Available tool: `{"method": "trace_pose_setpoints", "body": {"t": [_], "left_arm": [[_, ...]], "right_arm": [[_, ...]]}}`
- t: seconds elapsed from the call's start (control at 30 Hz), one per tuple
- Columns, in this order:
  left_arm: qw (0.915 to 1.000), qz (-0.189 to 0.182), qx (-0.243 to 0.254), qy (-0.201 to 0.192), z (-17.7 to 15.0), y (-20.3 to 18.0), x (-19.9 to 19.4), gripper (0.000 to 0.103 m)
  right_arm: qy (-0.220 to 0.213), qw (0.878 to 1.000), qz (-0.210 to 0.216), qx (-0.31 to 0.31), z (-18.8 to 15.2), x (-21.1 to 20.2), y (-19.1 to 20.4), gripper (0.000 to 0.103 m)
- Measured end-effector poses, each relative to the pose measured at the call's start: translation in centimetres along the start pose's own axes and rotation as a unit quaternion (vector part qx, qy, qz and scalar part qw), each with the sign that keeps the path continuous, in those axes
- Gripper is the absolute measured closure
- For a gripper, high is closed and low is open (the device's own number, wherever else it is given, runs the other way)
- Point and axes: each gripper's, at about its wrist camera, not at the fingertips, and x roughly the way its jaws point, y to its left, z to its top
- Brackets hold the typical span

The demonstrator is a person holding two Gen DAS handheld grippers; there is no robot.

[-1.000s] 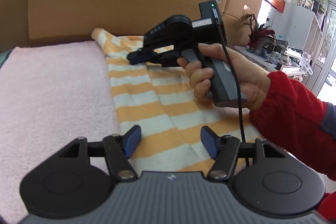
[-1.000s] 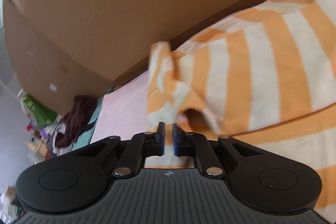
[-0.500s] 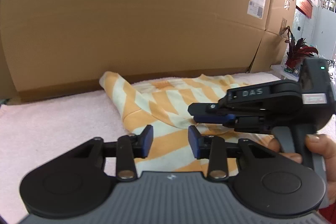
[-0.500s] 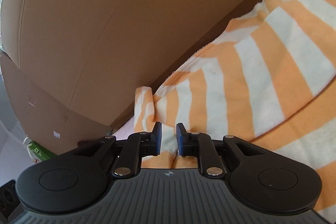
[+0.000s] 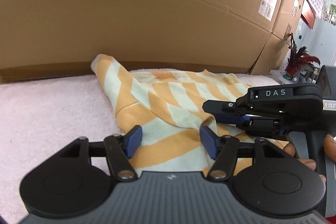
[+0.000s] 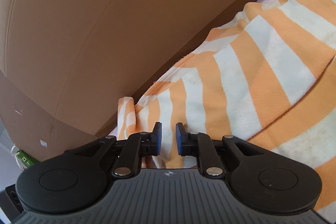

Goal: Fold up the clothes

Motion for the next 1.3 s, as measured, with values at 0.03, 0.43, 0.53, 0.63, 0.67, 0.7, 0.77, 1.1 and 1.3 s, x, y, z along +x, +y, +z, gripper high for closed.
{"method": "trace_pose_setpoints", "body": {"t": [0.03,0.43,0.53,0.63,0.67,0.7,0.77,1.1,1.3], "left_arm": [[0.9999,-0.006,-0.012,0.001,0.1,0.4,0.1,0.036],[0.9999,-0.015,-0.004,0.005,0.1,-0.4,0.4,0.021],[0.9999,-0.016,-0.002,0.006,0.0,-0.5,0.5,0.017],[0.9998,-0.019,-0.005,0.005,0.0,-0.2,0.3,0.012],[0.9998,-0.019,-0.005,0.005,0.0,-0.2,0.3,0.012],[0.9998,-0.019,-0.005,0.005,0.0,-0.2,0.3,0.012],[0.9998,-0.019,-0.006,0.004,0.0,-0.2,0.3,0.011],[0.9996,-0.024,-0.011,0.001,0.0,0.1,0.1,0.012],[0.9995,-0.026,-0.014,0.002,0.0,0.3,0.1,0.012]], "right_arm": [[0.005,1.000,0.001,0.000,0.3,-0.2,0.0,0.081],[-0.220,0.952,-0.160,0.140,6.5,-16.4,-10.3,0.062],[-0.210,0.951,-0.154,0.165,7.2,-15.7,-11.9,0.064],[-0.207,0.955,-0.138,0.161,8.5,-14.6,-11.8,0.064],[-0.205,0.957,-0.136,0.156,8.9,-14.0,-11.7,0.063],[-0.203,0.958,-0.141,0.148,9.2,-13.6,-11.4,0.063],[-0.203,0.959,-0.146,0.132,9.7,-12.8,-11.0,0.063],[-0.229,0.961,-0.140,0.073,10.3,-11.3,-11.6,0.096],[-0.312,0.941,-0.103,0.075,10.0,-14.3,-11.5,0.096]]}}
